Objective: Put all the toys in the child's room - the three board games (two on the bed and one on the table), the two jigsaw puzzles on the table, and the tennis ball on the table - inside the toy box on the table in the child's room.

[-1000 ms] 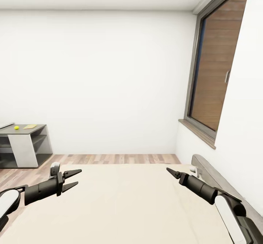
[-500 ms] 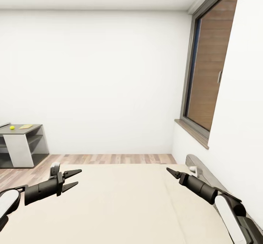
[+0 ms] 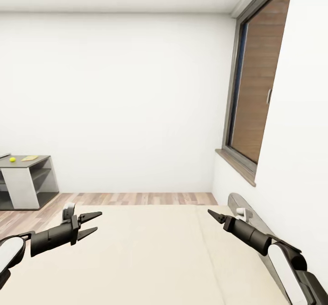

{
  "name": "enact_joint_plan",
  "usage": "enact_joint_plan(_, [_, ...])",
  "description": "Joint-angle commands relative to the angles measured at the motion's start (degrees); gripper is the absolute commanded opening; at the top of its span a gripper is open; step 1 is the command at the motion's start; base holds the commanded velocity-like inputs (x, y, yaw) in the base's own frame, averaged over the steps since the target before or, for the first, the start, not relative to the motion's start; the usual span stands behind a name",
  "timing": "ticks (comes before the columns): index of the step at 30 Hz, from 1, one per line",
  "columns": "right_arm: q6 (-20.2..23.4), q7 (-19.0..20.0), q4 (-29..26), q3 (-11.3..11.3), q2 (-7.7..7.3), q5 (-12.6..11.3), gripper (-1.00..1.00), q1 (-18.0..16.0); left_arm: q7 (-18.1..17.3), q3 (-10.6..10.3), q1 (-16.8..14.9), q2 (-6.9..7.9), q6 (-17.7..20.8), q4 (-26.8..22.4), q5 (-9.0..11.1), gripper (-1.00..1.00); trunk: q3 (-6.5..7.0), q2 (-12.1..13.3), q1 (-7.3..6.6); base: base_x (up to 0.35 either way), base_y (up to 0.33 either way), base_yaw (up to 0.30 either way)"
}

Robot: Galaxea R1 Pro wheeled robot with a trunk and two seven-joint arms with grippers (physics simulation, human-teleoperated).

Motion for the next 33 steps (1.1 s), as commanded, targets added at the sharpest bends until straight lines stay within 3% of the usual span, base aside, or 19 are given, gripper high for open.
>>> enact_joint_plan(1, [0.42, 0.07, 0.0, -0.08, 0.01, -0.29, 1.0, -0.03, -0.47, -0.06, -0.03, 0.04, 0.05, 0.03, -0.37, 1.0, -0.03, -0.05, 0.02, 0.0, -0.172, 0.0])
enact_joint_plan(10, [0.49, -0.04, 0.07, -0.03, 0.04, -0.23, 1.0, -0.03, -0.47, -0.06, -0.03, 0.03, 0.05, 0.03, -0.37, 1.0, -0.03, -0.05, 0.02, 0.0, -0.107, 0.0])
enact_joint_plan(33, [1.01, -0.36, 0.53, -0.17, 0.08, -0.36, 1.0, -0.09, -0.47, -0.06, -0.03, 0.04, 0.12, 0.03, -0.37, 1.0, -0.03, -0.05, 0.02, 0.0, -0.006, 0.0])
